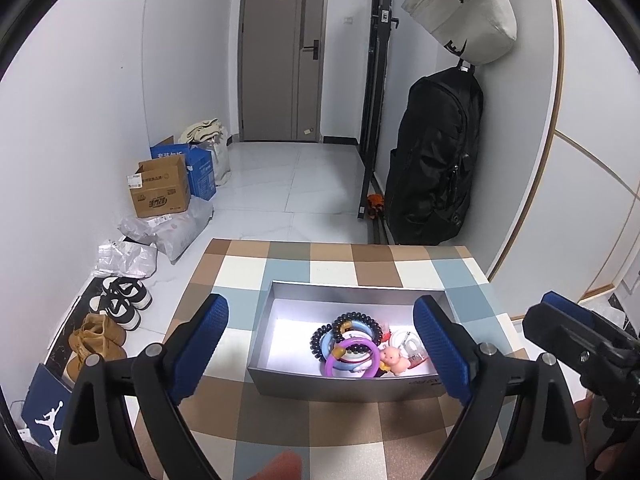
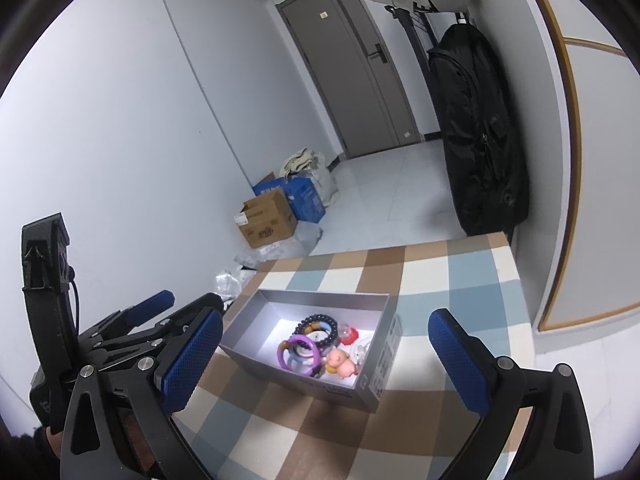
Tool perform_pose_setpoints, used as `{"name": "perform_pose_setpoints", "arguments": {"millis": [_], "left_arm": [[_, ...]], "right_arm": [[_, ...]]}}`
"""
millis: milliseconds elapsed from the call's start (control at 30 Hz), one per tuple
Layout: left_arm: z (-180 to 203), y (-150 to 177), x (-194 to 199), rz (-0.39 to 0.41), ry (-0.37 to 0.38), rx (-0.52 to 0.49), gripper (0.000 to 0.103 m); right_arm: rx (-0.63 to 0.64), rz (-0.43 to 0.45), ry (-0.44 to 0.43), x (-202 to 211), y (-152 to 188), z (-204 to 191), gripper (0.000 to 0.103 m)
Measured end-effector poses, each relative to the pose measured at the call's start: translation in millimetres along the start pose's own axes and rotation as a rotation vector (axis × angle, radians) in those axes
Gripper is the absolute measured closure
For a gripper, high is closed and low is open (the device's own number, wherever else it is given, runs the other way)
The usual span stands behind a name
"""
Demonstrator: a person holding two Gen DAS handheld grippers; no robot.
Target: Organize jewelry
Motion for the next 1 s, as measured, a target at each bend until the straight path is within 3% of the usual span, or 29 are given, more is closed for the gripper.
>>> {"name": "perform_pose_setpoints", "arguments": {"millis": [1000], "left_arm": [[3.4, 0.2, -3.6, -0.027, 0.018, 0.0, 0.012]], "right_arm": [[-0.029, -0.03, 0.005, -3.2, 3.0, 4.3, 0.0]]}}
Point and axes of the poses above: each gripper's, at about its wrist camera, not at the fingertips, and x roughly against the way its jaws point, z to its right, y to its underside, the point moved 1 cm from there along -x, roughly the way its jaws point, and after that the axes turned 10 degrees about -z, right-handed, at the moved point
